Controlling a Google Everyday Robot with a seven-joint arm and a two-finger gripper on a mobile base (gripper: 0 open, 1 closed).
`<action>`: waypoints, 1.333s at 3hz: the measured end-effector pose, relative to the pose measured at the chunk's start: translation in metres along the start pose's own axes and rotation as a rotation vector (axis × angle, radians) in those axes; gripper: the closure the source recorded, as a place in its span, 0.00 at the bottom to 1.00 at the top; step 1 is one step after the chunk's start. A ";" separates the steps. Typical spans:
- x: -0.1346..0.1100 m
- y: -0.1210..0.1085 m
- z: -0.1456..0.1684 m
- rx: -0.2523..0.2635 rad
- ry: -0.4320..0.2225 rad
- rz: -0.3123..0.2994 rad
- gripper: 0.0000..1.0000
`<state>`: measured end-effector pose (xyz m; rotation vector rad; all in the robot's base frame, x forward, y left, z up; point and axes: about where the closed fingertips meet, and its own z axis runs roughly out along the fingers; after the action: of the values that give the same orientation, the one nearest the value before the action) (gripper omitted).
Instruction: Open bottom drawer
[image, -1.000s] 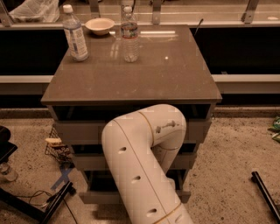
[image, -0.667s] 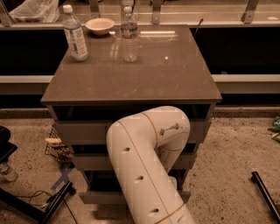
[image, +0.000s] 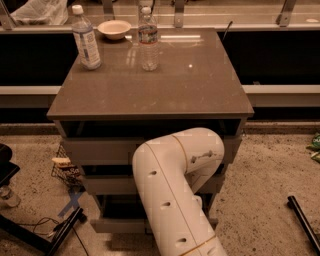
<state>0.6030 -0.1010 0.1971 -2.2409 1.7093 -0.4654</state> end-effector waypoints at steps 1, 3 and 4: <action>0.000 0.000 0.000 0.000 0.000 0.000 1.00; 0.023 0.062 0.007 -0.113 0.033 -0.001 1.00; 0.029 0.072 0.007 -0.130 0.037 0.011 1.00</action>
Offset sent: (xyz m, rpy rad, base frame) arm -0.0160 -0.0072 -0.0089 -0.0407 0.0390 0.0143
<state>0.5505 -0.1477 0.1635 -2.3241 1.8181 -0.4063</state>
